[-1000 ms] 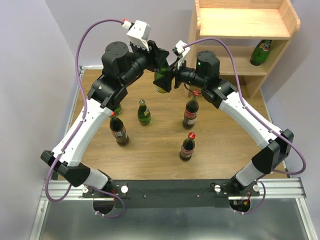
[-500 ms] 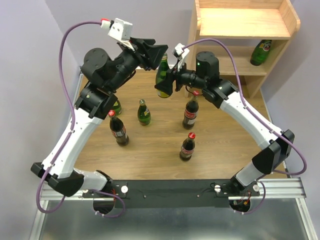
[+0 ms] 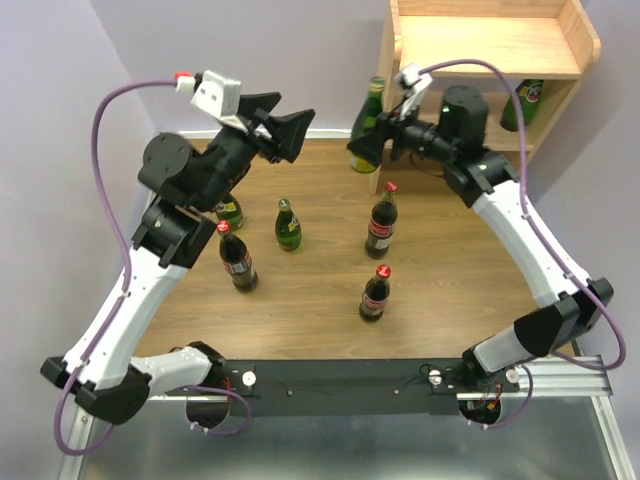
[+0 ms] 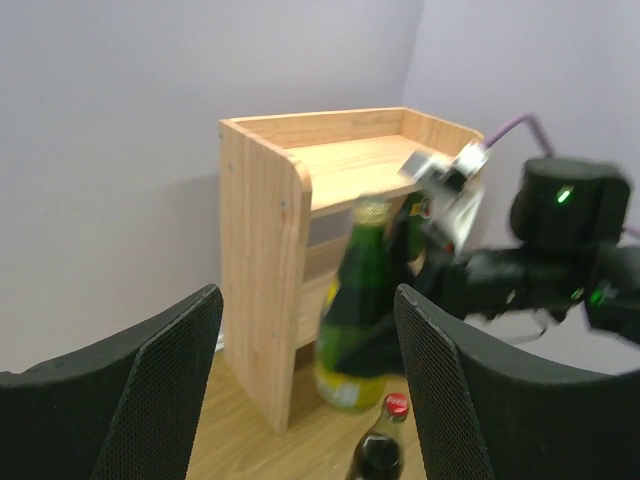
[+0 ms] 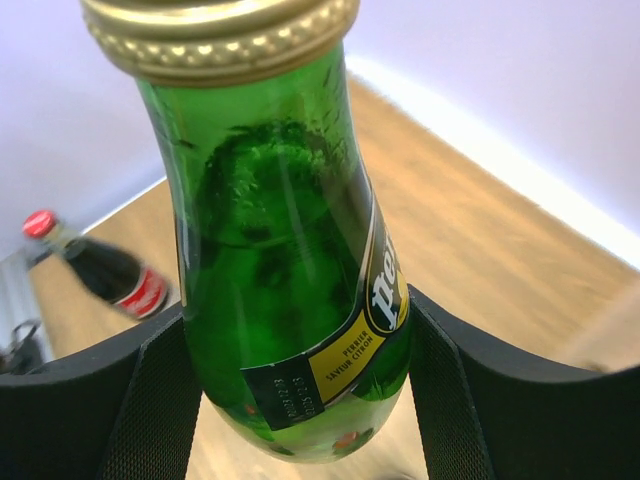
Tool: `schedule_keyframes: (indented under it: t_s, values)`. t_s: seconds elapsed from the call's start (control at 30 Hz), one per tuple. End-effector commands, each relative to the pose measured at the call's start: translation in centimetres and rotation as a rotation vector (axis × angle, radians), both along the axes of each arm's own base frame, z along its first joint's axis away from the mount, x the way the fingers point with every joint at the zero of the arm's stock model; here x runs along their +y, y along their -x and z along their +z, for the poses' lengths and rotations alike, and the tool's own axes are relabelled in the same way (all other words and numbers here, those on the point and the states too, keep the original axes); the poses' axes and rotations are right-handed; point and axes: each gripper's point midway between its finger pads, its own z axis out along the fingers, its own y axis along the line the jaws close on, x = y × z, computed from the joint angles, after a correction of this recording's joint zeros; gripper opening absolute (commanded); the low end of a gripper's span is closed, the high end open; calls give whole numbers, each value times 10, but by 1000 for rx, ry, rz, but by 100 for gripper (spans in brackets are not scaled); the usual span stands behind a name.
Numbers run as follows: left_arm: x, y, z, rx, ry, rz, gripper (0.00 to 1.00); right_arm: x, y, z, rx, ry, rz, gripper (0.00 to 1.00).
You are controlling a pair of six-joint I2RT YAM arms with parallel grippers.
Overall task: Place and organize the beverage onto the shelf
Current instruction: Pick up the drink from the center of the board, then place the drink on the shelf.
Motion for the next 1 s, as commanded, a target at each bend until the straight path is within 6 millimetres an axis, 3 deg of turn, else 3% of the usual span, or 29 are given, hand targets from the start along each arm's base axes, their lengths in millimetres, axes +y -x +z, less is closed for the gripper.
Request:
schedule_keyframes:
  t_s: [0.0,0.03,0.1,0.13,0.2,0.23,0.43,0.5,0.53,0.57,0.77,0.97]
  values:
    - [36,17,-1,-98,-15,123,77,-58,16,94,-237,-119,-101,1]
    - [35,14,-19,-89,-49,134,77,-69,19,99,-253,-119,-125,1]
    - [43,20,-27,-95,-58,154,77,-92,10,93,-261,-93,-204,1]
    - [42,16,-45,-77,-86,159,78,-99,9,93,-268,-83,-232,1]
    - [54,17,-53,-71,-86,211,77,-124,5,91,-277,-59,-321,1]
    - [54,14,-66,-54,-100,220,77,-131,3,90,-288,-42,-349,1]
    - [69,21,-95,-61,-128,272,78,-184,-6,85,-321,52,-546,1]
    - [75,26,-95,-84,-118,288,77,-195,-7,82,-318,68,-588,1]
    - [75,25,-106,-73,-127,290,77,-201,-9,75,-309,84,-609,1]
    - [80,31,-100,-98,-101,300,77,-207,-10,72,-306,92,-630,1]
    - [86,36,-109,-131,-106,316,77,-239,-27,40,-271,145,-758,1]
    - [88,39,-116,-132,-105,316,77,-262,-50,26,-297,144,-861,1]
